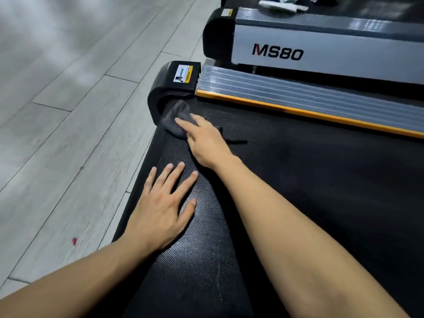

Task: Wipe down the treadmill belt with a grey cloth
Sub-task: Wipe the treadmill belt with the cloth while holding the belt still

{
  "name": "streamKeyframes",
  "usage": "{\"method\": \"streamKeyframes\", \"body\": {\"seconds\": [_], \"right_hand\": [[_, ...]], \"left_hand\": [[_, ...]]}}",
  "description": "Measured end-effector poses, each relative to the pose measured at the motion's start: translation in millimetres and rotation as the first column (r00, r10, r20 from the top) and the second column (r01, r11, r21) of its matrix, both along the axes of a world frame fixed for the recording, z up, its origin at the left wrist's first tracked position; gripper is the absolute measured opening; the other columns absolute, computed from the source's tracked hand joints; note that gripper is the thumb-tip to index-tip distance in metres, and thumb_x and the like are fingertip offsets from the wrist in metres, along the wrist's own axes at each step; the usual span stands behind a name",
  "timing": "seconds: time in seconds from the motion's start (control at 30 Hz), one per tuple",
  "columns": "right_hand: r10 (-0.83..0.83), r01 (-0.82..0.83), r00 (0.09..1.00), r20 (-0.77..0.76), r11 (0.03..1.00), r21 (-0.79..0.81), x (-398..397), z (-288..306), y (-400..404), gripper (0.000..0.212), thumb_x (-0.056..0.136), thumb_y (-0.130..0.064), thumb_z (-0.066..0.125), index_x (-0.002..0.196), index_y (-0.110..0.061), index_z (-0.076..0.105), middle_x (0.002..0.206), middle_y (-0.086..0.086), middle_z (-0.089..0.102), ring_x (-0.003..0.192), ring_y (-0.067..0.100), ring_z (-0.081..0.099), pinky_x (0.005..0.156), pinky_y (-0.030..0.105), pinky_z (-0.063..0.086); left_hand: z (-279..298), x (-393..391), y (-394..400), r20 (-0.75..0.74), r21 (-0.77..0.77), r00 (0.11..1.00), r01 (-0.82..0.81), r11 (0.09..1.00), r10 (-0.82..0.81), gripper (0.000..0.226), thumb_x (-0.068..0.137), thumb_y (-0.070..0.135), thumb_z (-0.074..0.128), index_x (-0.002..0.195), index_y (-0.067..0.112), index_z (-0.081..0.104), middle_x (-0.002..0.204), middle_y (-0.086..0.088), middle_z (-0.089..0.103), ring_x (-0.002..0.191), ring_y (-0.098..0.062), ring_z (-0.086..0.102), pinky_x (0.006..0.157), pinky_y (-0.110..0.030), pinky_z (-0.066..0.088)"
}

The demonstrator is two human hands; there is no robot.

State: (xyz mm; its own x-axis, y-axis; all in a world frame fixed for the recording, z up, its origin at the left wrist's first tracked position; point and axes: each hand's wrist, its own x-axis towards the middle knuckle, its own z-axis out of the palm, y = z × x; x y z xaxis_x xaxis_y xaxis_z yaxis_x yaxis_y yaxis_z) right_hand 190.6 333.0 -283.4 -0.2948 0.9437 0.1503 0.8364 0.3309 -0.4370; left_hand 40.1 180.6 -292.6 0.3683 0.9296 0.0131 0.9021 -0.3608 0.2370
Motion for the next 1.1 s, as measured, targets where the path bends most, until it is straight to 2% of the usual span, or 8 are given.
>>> {"method": "streamKeyframes", "body": {"seconds": [0.1,0.27,0.33,0.43,0.57,0.73,0.97,1.1], "right_hand": [[-0.24,0.24,0.971,-0.007,0.971,0.025,83,-6,-22,0.052,0.088,-0.019,0.048,0.139,-0.026,0.056,0.149,0.015,0.045,0.133,0.035,0.046,0.112,0.04,0.037],[-0.641,0.641,0.768,0.012,0.767,-0.019,174,4,-67,0.047,0.099,-0.02,0.046,0.146,-0.027,0.047,0.156,0.014,0.034,0.141,0.034,0.034,0.115,0.045,0.029],[-0.603,0.603,0.798,0.015,0.798,0.006,145,4,-59,0.05,0.095,-0.02,0.043,0.144,-0.024,0.05,0.152,0.018,0.037,0.137,0.037,0.038,0.113,0.043,0.032],[-0.255,0.255,0.967,0.022,0.967,-0.009,58,1,-36,0.053,0.088,-0.017,0.046,0.139,-0.021,0.056,0.149,0.024,0.043,0.134,0.04,0.044,0.113,0.038,0.034],[0.106,-0.109,0.994,-0.034,0.99,-0.086,-31,16,-34,0.045,0.098,-0.013,0.049,0.141,-0.025,0.054,0.154,0.017,0.038,0.141,0.033,0.036,0.118,0.036,0.026],[-0.175,0.174,0.985,-0.01,0.983,-0.059,92,4,-67,0.056,0.09,-0.008,0.048,0.142,-0.027,0.052,0.155,0.017,0.037,0.142,0.032,0.035,0.119,0.035,0.027],[-0.634,0.634,0.773,-0.006,0.773,0.005,182,2,-120,0.047,0.098,-0.017,0.047,0.145,-0.025,0.049,0.154,0.019,0.034,0.14,0.035,0.036,0.116,0.044,0.032],[-0.406,0.406,0.914,0.004,0.914,0.024,70,-10,-89,0.055,0.084,-0.02,0.044,0.136,-0.02,0.059,0.145,0.025,0.047,0.128,0.041,0.05,0.109,0.045,0.041]], "left_hand": [[0,0,-1,0.003,0.006,1.0,-0.009,1.0,0.009,0.063,0.101,0.06,0.021,0.16,0.037,0.024,0.169,-0.002,0.021,0.158,-0.021,0.012,0.127,-0.053,0.009],[0,7,-4,-0.001,0.018,1.0,-0.019,1.0,0.019,0.063,0.102,0.056,0.024,0.16,0.031,0.026,0.169,-0.006,0.022,0.158,-0.024,0.012,0.127,-0.054,0.007],[1,8,-6,0.0,0.018,1.0,-0.023,1.0,0.023,0.063,0.101,0.053,0.027,0.159,0.029,0.029,0.168,-0.008,0.025,0.157,-0.026,0.016,0.126,-0.055,0.008],[2,9,-4,-0.005,0.029,1.0,-0.023,0.999,0.023,0.062,0.099,0.05,0.034,0.157,0.026,0.037,0.165,-0.011,0.032,0.154,-0.03,0.024,0.126,-0.056,0.011],[2,4,-2,-0.005,0.043,1.0,0.0,0.999,0.0,0.058,0.098,0.049,0.037,0.148,0.022,0.05,0.155,-0.013,0.045,0.151,-0.032,0.031,0.125,-0.056,0.015],[0,1,-1,-0.01,0.031,1.0,-0.008,0.999,0.009,0.062,0.099,0.054,0.032,0.156,0.029,0.037,0.164,-0.008,0.033,0.155,-0.028,0.023,0.127,-0.052,0.01],[7,-12,-64,-0.074,-0.018,0.995,-0.066,0.998,0.064,0.063,0.103,0.051,0.023,0.161,0.026,0.026,0.168,-0.01,0.022,0.156,-0.029,0.018,0.126,-0.051,0.017],[3,-22,-93,-0.097,-0.02,0.993,-0.066,0.998,0.064,0.064,0.103,0.051,0.025,0.162,0.026,0.022,0.169,-0.008,0.019,0.157,-0.029,0.017,0.126,-0.052,0.017]]}}
